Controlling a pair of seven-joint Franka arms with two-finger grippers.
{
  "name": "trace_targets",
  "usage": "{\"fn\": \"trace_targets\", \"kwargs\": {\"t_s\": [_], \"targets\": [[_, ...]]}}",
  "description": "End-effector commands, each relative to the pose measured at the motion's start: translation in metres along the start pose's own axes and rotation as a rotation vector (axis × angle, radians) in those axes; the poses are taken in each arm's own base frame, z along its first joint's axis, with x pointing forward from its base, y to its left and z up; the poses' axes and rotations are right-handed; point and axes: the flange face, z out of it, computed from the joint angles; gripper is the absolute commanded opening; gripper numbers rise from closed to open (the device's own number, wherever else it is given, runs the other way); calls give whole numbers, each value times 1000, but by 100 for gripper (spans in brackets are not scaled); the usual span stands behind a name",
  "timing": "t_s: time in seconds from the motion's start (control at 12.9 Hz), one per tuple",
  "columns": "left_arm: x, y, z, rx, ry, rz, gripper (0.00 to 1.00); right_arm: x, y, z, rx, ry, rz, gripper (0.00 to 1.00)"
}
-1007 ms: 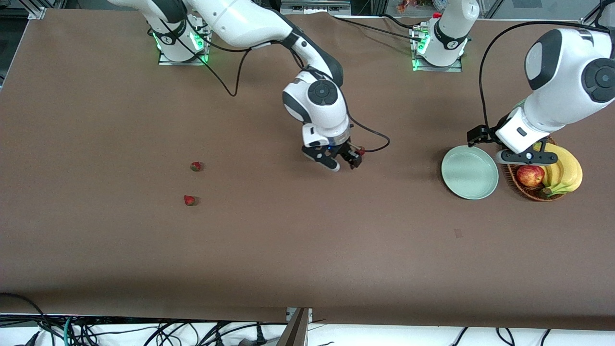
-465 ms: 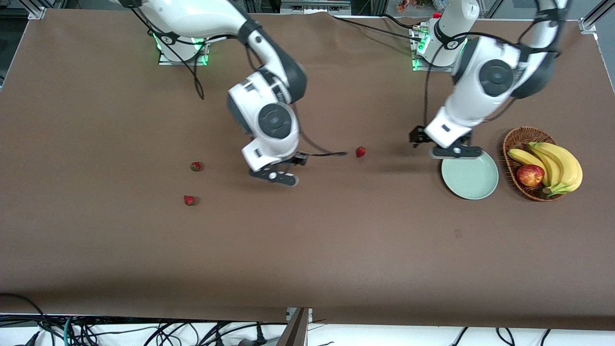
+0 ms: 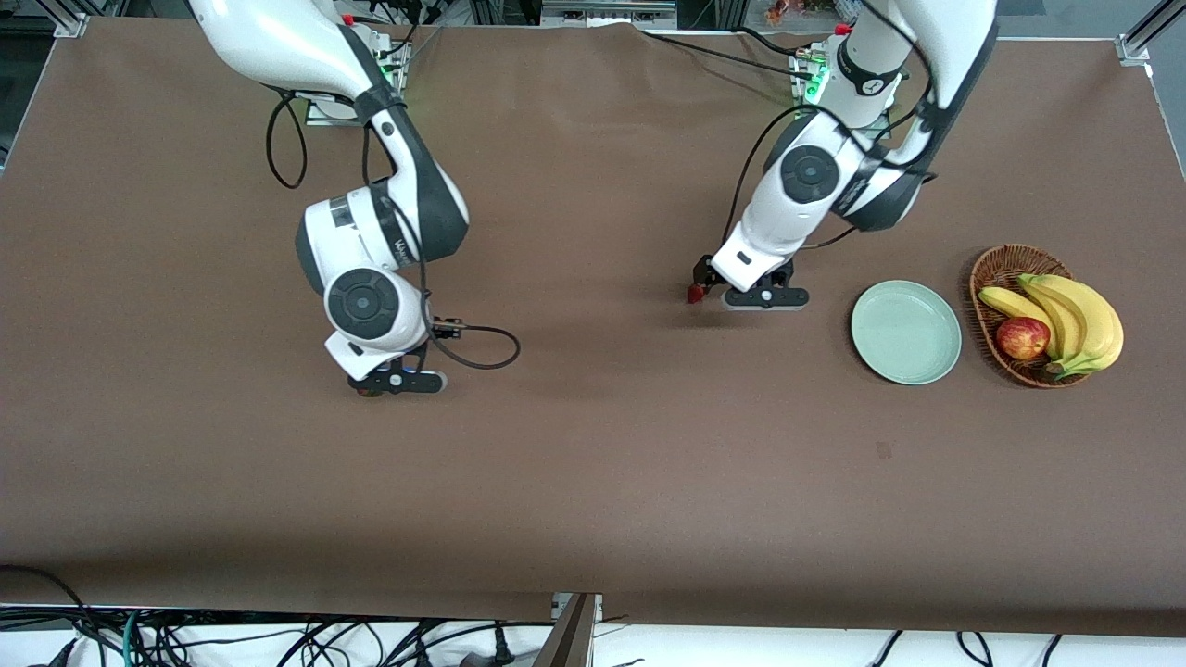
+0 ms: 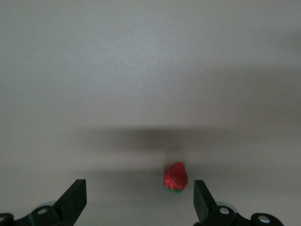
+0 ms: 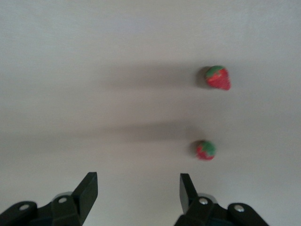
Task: Collect all strawberries into plate
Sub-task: 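Grasp the mid-table strawberry with the left gripper while the right gripper grasps another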
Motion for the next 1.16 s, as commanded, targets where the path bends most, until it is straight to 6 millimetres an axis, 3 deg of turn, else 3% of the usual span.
{"fn": "trace_targets", "kwargs": {"t_s": [0.0, 0.15, 0.54, 0.77, 0.85, 1.08], "targets": [[4, 17, 32, 34, 26, -18, 100, -22, 48, 38, 24, 45, -66, 79], [-1, 30, 40, 32, 20, -23, 100, -26, 76, 69, 47, 71, -84, 79], [-5, 33, 57, 35, -10, -22, 100, -53, 100, 127, 115, 75, -57, 79], [-16, 39, 67, 44, -32, -30, 100, -58, 103, 137, 111, 80, -61, 75], [-17, 39, 67, 47, -35, -35, 94, -59, 103, 138, 111, 78, -61, 69], [-21, 44, 67, 51, -36, -47, 53, -58, 102, 137, 115, 80, -60, 43]]}}
